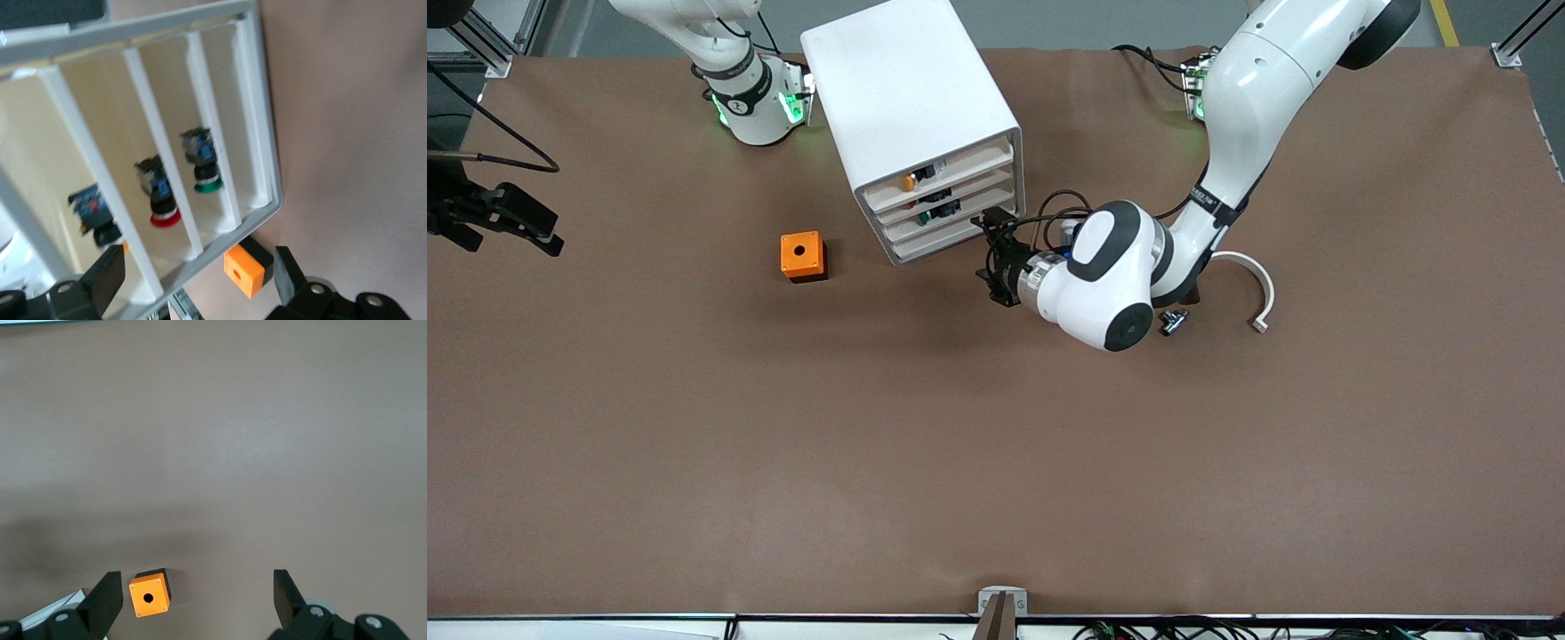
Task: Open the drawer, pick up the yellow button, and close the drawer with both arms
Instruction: 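Grasp the drawer handle with the left gripper and pull it open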
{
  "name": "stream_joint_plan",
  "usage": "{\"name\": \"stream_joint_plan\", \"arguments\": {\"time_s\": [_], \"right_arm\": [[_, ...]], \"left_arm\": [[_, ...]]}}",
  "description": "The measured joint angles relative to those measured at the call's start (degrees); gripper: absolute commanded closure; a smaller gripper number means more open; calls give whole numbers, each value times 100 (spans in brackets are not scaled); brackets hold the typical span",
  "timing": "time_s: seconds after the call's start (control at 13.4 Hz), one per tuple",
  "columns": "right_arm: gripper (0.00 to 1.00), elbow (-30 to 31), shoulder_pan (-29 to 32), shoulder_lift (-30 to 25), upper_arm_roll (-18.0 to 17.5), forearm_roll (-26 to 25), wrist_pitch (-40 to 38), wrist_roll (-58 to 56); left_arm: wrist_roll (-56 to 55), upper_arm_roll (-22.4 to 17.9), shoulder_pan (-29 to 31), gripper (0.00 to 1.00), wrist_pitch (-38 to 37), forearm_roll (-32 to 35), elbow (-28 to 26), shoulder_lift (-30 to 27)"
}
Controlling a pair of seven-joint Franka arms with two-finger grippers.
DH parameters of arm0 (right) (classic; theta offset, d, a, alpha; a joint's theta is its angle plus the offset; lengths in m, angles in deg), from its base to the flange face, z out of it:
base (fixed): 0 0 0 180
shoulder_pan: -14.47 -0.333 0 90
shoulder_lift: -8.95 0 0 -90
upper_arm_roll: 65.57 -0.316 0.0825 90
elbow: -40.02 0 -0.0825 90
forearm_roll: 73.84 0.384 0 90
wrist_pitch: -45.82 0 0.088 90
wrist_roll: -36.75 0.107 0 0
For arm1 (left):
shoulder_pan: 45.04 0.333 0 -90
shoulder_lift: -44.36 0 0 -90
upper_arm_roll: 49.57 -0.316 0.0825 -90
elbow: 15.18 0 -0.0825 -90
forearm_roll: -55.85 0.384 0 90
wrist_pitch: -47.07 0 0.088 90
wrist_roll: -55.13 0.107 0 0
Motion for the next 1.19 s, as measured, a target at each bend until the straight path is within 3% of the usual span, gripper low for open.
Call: {"name": "stream_joint_plan", "arguments": {"time_s": [0.6, 1.19], "right_arm": [[0, 0, 0, 0, 0, 0, 0, -1], [0, 0, 0, 0, 0, 0, 0, -1]], "left_arm": [[-1199, -2, -12, 10, -113, -526, 6, 1], [-1323, 0, -67, 36, -1579, -649, -8, 254]]}}
